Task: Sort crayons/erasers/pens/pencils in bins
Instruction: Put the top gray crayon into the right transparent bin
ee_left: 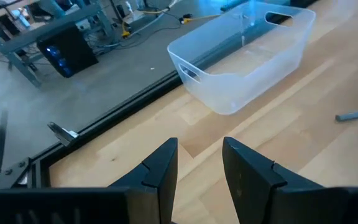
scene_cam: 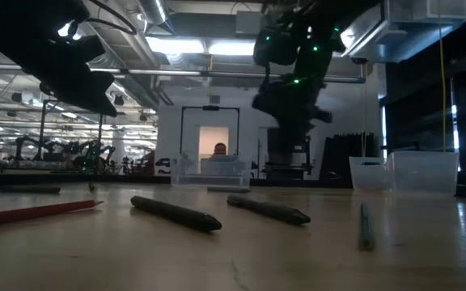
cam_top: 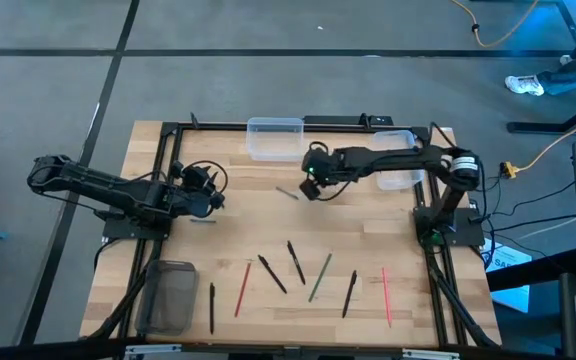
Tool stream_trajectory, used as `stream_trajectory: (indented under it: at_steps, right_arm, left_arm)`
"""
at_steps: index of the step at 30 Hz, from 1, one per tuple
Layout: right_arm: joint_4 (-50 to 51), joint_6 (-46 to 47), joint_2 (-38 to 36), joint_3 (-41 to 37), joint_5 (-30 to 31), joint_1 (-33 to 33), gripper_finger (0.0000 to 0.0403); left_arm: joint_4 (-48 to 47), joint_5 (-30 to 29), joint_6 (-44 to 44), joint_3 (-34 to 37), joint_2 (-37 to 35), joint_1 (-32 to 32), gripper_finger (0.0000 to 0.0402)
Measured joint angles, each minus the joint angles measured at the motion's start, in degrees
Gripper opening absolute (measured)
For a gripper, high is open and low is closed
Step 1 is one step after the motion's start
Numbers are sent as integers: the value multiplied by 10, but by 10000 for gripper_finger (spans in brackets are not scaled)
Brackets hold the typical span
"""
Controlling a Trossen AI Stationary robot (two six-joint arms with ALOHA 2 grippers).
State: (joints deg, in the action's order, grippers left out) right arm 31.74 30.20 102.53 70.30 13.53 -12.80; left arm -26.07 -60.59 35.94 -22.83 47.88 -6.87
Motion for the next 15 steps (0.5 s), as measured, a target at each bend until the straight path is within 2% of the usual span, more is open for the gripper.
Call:
stream_trajectory:
  at_steps: [4, 11, 15]
  right_arm:
    - [-173, -10, 28, -27, -113, -4, 32]
    - [-119, -60, 115, 62, -126, -3, 91]
    - [-69, -87, 157, 123, -101, 4, 101]
  left_arm:
    - [1, -4, 0, 0, 0, 0, 120]
    - [5, -4, -1, 0, 0, 1, 120]
    - [5, -4, -4, 0, 0, 2, 120]
